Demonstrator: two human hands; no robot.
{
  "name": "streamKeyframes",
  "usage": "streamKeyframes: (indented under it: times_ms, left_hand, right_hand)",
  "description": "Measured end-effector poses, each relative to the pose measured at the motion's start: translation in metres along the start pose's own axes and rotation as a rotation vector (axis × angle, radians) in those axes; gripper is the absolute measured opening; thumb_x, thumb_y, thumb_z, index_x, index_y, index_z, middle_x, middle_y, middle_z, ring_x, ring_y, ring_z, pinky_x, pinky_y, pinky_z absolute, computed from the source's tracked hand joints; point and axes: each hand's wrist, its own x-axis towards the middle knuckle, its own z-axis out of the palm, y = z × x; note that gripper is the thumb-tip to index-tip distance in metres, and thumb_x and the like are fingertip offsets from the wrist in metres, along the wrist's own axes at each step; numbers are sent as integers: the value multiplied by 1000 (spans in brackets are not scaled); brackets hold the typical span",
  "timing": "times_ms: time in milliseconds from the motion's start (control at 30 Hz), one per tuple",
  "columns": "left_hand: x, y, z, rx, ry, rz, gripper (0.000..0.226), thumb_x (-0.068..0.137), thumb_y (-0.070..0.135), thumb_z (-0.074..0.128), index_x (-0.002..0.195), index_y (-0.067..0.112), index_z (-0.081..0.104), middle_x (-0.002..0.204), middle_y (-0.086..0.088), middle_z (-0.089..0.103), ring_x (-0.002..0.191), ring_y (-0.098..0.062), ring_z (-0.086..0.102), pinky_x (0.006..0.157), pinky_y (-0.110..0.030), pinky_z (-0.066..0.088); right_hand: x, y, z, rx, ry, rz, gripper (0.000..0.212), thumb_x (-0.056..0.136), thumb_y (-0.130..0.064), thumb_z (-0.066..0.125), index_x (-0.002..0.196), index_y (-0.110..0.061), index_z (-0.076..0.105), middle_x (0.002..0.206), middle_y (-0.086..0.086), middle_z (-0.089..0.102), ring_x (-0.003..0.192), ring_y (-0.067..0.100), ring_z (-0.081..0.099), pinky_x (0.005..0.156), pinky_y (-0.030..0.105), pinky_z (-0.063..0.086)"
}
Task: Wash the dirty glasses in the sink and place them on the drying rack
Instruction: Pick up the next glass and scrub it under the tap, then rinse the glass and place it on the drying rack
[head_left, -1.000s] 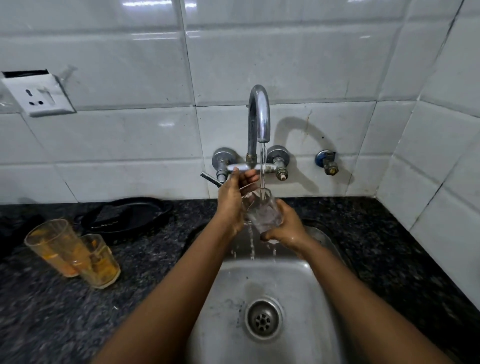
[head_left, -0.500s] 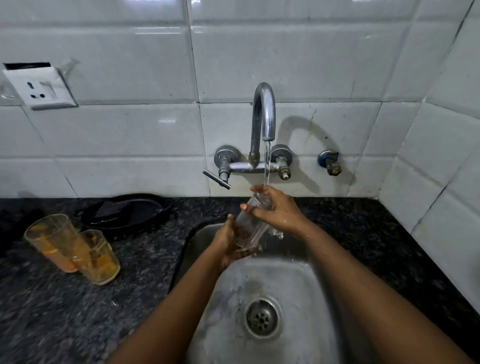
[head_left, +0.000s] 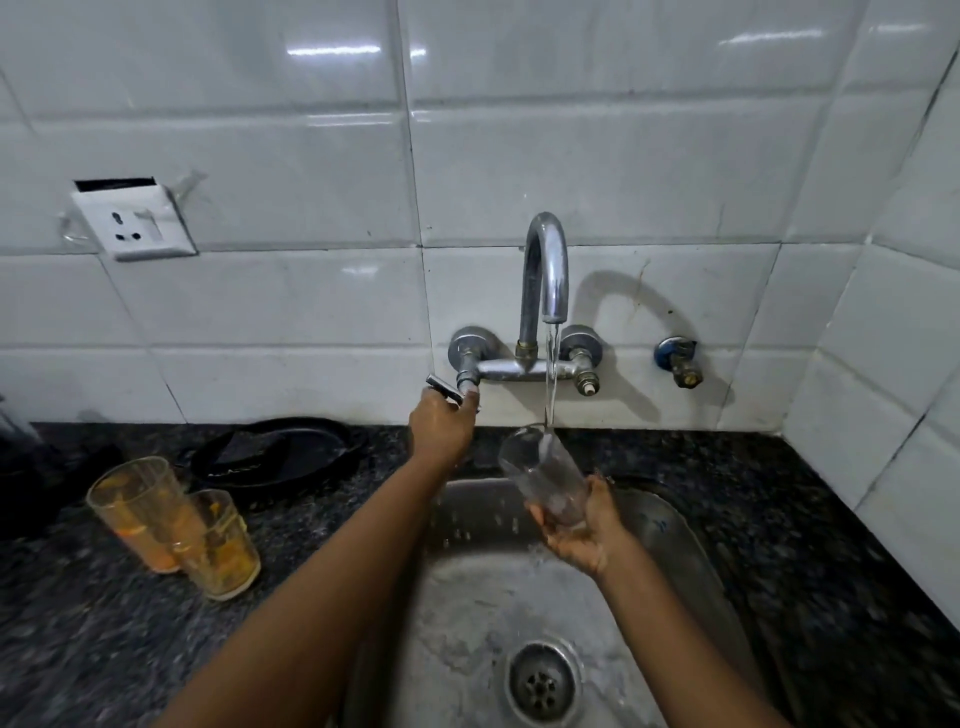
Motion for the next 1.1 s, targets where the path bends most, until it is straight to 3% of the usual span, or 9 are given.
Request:
streamKeyframes:
  times_ms: [200,400,467,533,600,700,900,1000,1100]
  left_hand:
    - [-1,-5,9,293,114,164,38,91,32,53,117,5,47,118,-12,57,107,-31,56,79,-40,45]
    - [-5,-5,10,705,128,388,43,94,18,46,135,14,32,131,-9,43,115,-27,46,83,-40,44]
    - [-17,-14,10,553,124,328,48,93,20,51,137,12,34,131,-11,44,117,-28,46,89,-40,43]
    - [-39,-30,15,47,39,96,32,92,16,52,122,2,50,117,-19,56,105,-32,56,87,-39,45]
    - [-70,-44,20,-476,-207,-307,16,93,7,46,93,0,61,83,-18,66,72,-27,64,67,-36,51]
    - [-106,-53,24,-769,-467,-621,24,92,-2,43,80,-2,64,56,-10,63,46,-17,58,47,-25,51]
    - [-125,-53,24,-725,-527,-630,25,93,3,42,84,0,64,66,-7,69,68,-16,63,65,-25,50]
    - [-129,-65,10,-502,-582,-513,18,91,17,50,93,12,67,88,-2,70,79,-14,61,66,-23,45]
    - [-130,-85,-16,-303,-538,-344,12,90,24,55,85,20,65,91,-1,68,76,-11,55,61,-23,38]
  right_hand:
    - [-13,-13,-9,-52,-45,6,49,98,-46,31,103,-3,54,71,24,66,43,29,65,35,25,51]
    - [-31,-30,-8,-118,-117,0,51,90,-52,45,103,-5,58,94,23,62,75,31,60,43,30,56]
    - [-41,-34,-8,-227,-117,-57,50,83,-51,57,102,-5,60,96,21,65,72,28,64,45,31,56]
    - [-54,-37,-6,-436,-76,-191,41,81,-47,61,95,-10,62,91,17,68,71,26,65,50,32,56]
    - [-69,-40,-1,-696,-40,-403,30,81,-44,64,88,-15,63,88,16,69,71,25,66,57,33,56]
    - [-87,-41,9,-1150,-1,-748,41,71,-53,71,90,-17,66,89,5,71,77,20,68,69,35,58]
    - [-122,-36,35,-1529,-56,-1042,70,53,-53,82,111,-19,62,109,-2,67,97,14,62,85,30,52]
    - [-134,-29,45,-1673,-177,-1047,72,51,-52,82,113,-26,56,116,-3,65,102,15,60,88,35,52]
    - [-138,-15,56,-1890,-190,-1055,82,52,-48,84,123,-24,50,122,-1,61,112,19,53,93,32,43]
